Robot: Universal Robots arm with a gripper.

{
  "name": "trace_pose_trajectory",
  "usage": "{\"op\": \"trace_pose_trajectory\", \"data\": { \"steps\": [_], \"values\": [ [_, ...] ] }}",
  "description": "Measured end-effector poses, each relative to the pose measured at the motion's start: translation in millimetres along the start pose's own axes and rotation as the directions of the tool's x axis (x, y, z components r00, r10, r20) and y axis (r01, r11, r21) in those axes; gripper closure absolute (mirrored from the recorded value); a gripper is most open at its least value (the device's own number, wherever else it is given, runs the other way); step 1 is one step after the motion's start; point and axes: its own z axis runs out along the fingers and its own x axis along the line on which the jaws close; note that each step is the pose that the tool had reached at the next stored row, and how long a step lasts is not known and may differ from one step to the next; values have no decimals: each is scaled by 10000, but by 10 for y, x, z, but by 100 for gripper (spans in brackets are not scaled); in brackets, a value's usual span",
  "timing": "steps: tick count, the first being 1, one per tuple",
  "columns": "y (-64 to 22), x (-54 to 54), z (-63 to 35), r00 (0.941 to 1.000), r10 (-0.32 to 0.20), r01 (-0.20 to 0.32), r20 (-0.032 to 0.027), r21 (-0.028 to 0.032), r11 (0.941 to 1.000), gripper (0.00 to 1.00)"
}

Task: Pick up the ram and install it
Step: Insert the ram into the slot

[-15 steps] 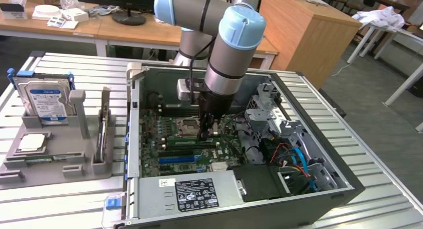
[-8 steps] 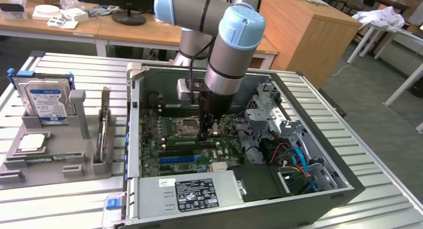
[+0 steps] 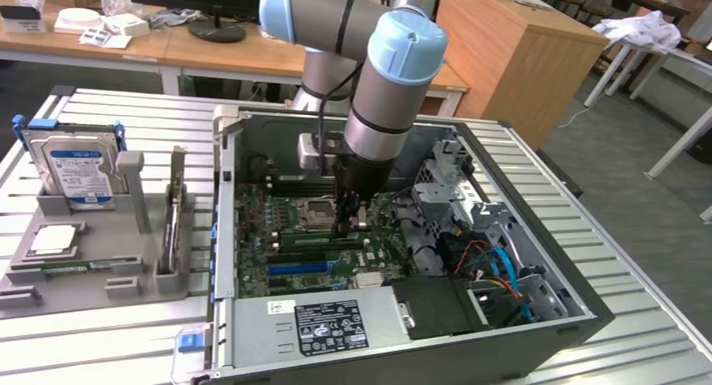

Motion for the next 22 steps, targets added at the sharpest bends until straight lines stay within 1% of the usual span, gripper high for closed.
{"op": "trace_pose_trajectory", "data": {
  "steps": [5, 9, 13, 16, 22],
  "values": [
    [0, -1, -4, 10000, 0, 0, 4, 3, 10000, 89],
    [1, -2, -34, 10000, 2, -2, 2, 1, 10000, 89],
    [1, -1, -35, 10000, 2, -2, 3, 0, 10000, 89],
    [-19, -1, -37, 10000, 3, -3, 0, -36, 10000, 89],
    [-21, -2, -36, 10000, 4, -4, 1, -40, 10000, 89]
  ]
}}
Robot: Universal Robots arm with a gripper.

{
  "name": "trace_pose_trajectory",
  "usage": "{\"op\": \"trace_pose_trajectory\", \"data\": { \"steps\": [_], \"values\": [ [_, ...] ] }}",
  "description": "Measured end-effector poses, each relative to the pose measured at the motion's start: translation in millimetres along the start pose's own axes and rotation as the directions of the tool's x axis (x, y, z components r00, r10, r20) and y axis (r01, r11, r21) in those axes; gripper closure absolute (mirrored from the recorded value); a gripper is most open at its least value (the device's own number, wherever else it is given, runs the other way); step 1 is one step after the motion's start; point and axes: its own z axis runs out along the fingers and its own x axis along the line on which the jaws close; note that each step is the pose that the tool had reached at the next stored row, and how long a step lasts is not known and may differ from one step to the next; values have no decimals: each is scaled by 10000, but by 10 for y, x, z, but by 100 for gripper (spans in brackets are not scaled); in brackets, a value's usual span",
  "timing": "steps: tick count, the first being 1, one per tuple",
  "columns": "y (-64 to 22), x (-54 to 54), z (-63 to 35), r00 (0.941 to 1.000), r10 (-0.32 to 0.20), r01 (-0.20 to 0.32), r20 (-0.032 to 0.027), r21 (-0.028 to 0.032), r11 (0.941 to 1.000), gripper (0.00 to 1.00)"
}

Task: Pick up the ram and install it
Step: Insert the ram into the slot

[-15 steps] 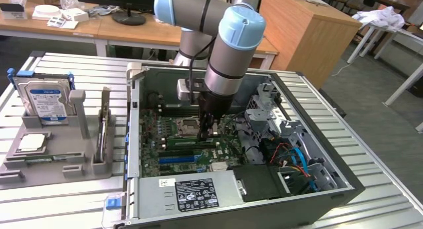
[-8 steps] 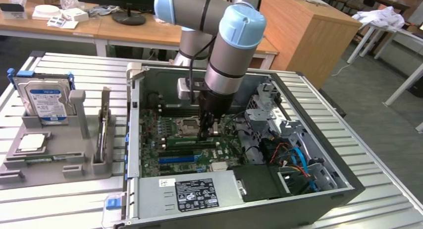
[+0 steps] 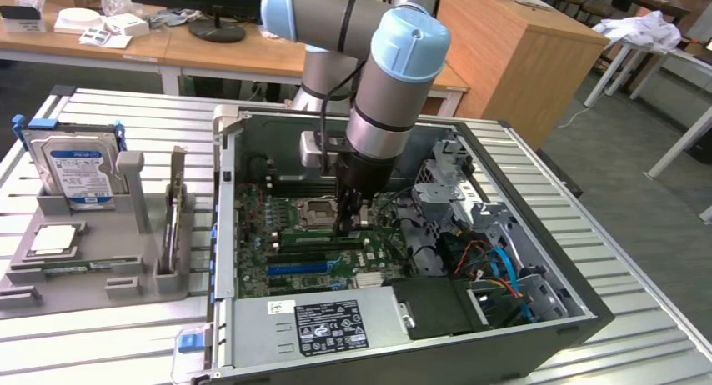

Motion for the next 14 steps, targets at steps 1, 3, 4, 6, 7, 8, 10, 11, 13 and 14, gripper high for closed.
{"op": "trace_pose_trajectory", "data": {
  "steps": [1, 3, 4, 6, 7, 8, 10, 11, 13, 14],
  "values": [
    [-1, 0, 0, 10000, 3, -3, 0, -9, 10000, 89],
    [-7, 0, -1, 10000, 13, -13, -2, -68, 10000, 89],
    [-10, 0, -2, 10000, 19, -19, -3, -107, 9999, 89],
    [-19, 0, -2, 10000, 26, -26, -3, -187, 9998, 89],
    [-20, 0, -2, 10000, 26, -26, -3, -195, 9998, 89],
    [-20, 0, -2, 10000, 27, -27, -4, -196, 9998, 89],
    [-20, -1, -1, 10000, 27, -27, -2, -196, 9998, 89],
    [-20, -3, 0, 10000, 27, -27, 0, -195, 9998, 89],
    [-20, -4, -1, 10000, 26, -26, -1, -195, 9998, 89],
    [-20, -4, -1, 10000, 27, -27, -1, -196, 9998, 89]
  ]
}}
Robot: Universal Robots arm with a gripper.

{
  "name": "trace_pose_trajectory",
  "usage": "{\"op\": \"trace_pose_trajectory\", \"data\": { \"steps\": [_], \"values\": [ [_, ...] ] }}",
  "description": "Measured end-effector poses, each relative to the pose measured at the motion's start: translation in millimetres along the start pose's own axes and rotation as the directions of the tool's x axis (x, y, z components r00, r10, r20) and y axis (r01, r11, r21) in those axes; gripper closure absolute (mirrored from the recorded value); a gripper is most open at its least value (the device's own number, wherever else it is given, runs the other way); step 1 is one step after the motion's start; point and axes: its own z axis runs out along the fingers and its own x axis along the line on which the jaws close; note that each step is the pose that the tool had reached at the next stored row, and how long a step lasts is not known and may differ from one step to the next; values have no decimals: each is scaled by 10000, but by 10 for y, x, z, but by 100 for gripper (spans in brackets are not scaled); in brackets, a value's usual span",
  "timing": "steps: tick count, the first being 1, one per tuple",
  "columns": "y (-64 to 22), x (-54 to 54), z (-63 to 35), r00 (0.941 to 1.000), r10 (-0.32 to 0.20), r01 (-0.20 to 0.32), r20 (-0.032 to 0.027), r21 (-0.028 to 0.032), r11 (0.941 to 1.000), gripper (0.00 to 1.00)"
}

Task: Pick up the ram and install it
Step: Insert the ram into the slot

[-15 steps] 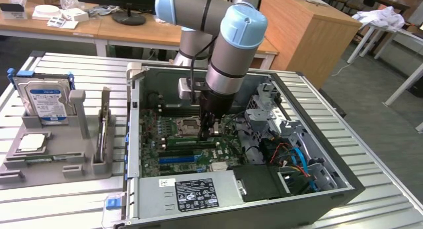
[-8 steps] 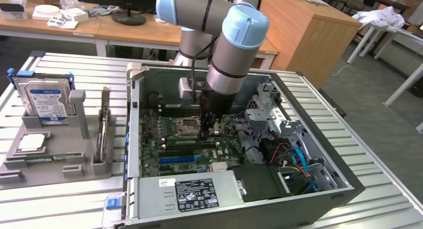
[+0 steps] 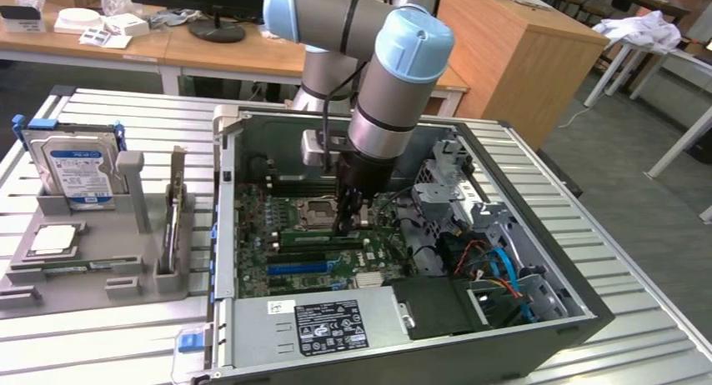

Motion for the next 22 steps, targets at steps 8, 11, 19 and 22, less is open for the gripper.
{"op": "trace_pose_trajectory", "data": {
  "steps": [8, 11, 19, 22],
  "values": [
    [0, 1, 8, 10000, 1, -1, -2, 0, 10000, 89],
    [0, -6, 11, 10000, 1, -1, 2, 1, 10000, 89],
    [-1, -5, 24, 10000, 1, -1, 1, 1, 10000, 89],
    [-2, -5, 30, 10000, 1, -1, -1, 1, 10000, 89]
  ]
}}
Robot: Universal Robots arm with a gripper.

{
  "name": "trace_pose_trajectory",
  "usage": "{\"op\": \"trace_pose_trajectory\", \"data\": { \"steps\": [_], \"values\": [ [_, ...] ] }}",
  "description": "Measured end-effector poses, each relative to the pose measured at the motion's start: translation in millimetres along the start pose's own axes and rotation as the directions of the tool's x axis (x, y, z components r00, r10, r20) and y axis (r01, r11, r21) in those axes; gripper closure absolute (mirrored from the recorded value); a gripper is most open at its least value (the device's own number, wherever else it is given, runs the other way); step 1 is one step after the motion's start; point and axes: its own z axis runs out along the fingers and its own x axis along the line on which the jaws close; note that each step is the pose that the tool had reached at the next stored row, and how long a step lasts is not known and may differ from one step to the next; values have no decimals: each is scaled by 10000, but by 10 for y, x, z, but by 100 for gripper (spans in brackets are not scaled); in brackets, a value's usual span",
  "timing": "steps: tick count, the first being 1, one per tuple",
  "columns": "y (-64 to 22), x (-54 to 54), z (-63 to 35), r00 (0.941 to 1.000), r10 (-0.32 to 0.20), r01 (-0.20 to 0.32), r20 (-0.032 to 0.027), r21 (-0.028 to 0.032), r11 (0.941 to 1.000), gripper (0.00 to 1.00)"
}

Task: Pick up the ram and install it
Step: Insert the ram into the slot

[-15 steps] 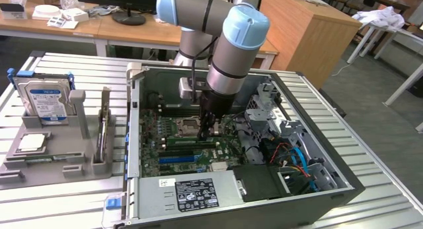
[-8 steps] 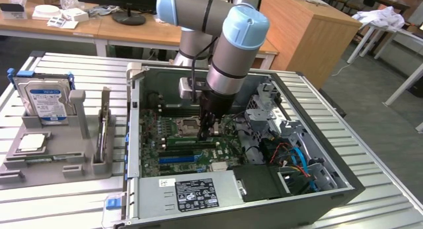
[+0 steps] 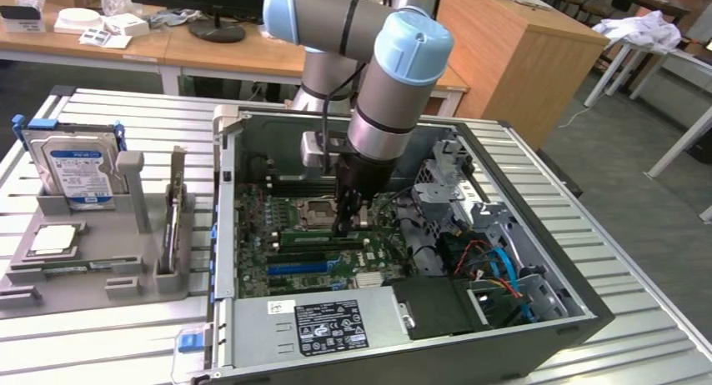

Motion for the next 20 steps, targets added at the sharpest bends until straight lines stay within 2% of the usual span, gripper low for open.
{"op": "trace_pose_trajectory", "data": {
  "steps": [20],
  "values": [
    [-4, 0, 5, 9999, -142, 142, -7, -4, 9999, 89]
  ]
}}
